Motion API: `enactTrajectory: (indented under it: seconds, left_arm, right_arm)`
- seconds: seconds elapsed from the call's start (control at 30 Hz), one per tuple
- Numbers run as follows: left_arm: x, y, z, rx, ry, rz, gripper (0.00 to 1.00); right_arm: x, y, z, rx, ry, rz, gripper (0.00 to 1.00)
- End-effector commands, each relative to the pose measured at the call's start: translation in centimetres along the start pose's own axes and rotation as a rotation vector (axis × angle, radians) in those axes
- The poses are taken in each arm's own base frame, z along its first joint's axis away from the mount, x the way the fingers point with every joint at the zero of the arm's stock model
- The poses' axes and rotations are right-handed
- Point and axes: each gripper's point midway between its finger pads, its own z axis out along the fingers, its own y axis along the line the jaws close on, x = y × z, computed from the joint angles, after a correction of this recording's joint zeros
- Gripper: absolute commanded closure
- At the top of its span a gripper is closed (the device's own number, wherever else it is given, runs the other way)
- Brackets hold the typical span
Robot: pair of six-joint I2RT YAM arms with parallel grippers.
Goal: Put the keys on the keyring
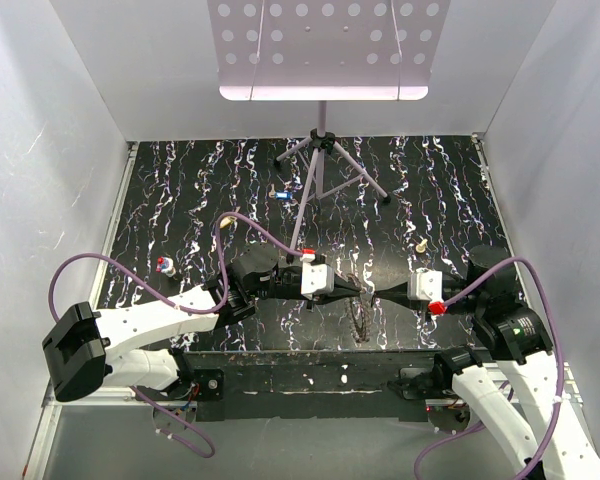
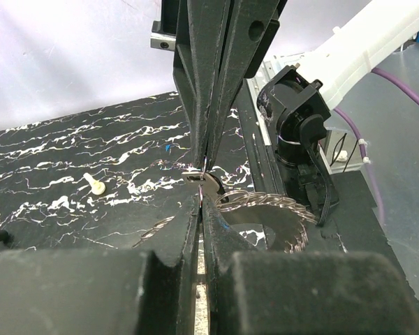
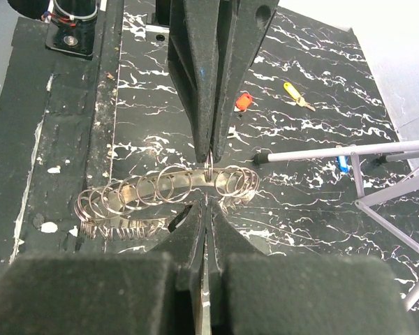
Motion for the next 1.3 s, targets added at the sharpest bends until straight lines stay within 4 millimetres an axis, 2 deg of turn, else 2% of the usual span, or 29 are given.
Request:
enactTrajectory:
  seconds: [0.0, 1.27]
  left_arm:
    - [-3.46, 0.28, 0.31, 0.01, -0.087, 0.06, 1.0]
    - [-3.37, 0.25, 0.44, 0.022, -0.081, 0.069, 1.0]
  right_arm:
    - [-0.2, -0.67, 0.25, 0.011, -0.002, -0.024, 0.99]
    - [-1.05, -0.14, 0.8, -0.031, -0.036, -0.005, 0.99]
